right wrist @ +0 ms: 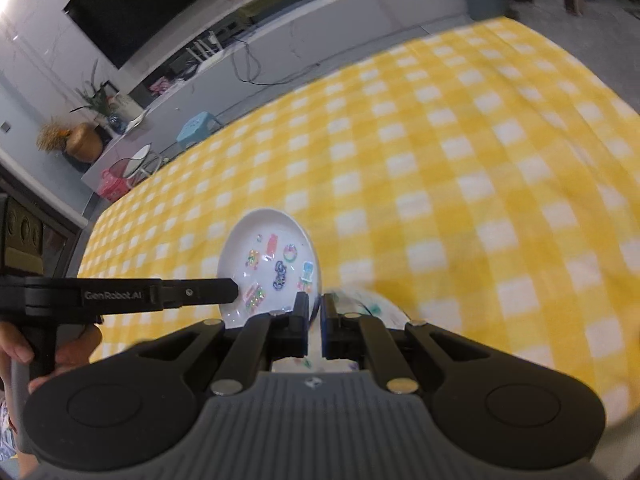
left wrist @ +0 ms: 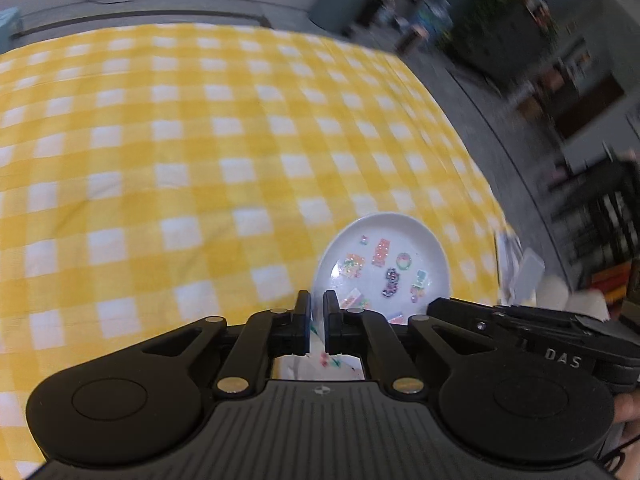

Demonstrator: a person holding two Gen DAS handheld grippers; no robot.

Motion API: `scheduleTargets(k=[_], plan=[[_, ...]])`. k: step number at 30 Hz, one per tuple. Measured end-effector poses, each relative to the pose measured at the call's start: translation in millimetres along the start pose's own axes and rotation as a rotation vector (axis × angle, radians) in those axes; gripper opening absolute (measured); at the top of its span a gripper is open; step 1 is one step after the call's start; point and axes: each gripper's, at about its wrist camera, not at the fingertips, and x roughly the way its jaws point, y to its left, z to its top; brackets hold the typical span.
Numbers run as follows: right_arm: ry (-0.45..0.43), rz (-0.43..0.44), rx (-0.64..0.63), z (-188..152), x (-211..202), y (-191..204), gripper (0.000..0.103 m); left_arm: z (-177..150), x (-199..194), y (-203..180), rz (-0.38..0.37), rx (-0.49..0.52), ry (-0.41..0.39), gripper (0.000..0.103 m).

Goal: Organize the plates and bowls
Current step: 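Carry the sticker plate with both grippers onto the Fruity plate, then open both grippers to release the sticker plate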

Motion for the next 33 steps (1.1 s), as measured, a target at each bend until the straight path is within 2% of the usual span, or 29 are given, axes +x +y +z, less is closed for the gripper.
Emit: scheduleTargets(k=[7,13,19,28,30,31,32,33], plan=[[0.088,0.011,0.085,-36.3,3.4,-28.2,0.004,-11.2,17.6,-27.0,0.014,0.115,0.089,0.005],[0.153,0.068,0.172,-55.3,5.9,-41.8,0.004,-22.2,30.1,-38.5,0.084,0.199,0.159,0.008],[0.200,0.114,0.252,-62.5,15.4,-49.4,0.005,-22.0,35.9,-33.5,0.095,0.205,0.168,0.011],[0.200,0.124,0.296,-62.0,14.5,-53.8,0.009,-24.4,39.9,-38.5,0.116,0.240,0.153,0.017],[0.196,0.120,0.294,-61.5,12.1,-53.8,0.014,-26.0,38.2,-41.2,0.127,0.261,0.137,0.029],[0.189,0.121,0.288,-62.8,8.9,-57.4,0.016,-26.7,36.7,-42.5,0.129,0.269,0.121,0.040],[0.181,0.117,0.281,-61.9,7.4,-56.0,0.023,-27.5,34.0,-43.7,0.128,0.277,0.097,0.051],[0.179,0.121,0.267,-61.6,5.9,-53.7,0.034,-28.3,30.9,-45.2,0.128,0.283,0.072,0.056]])
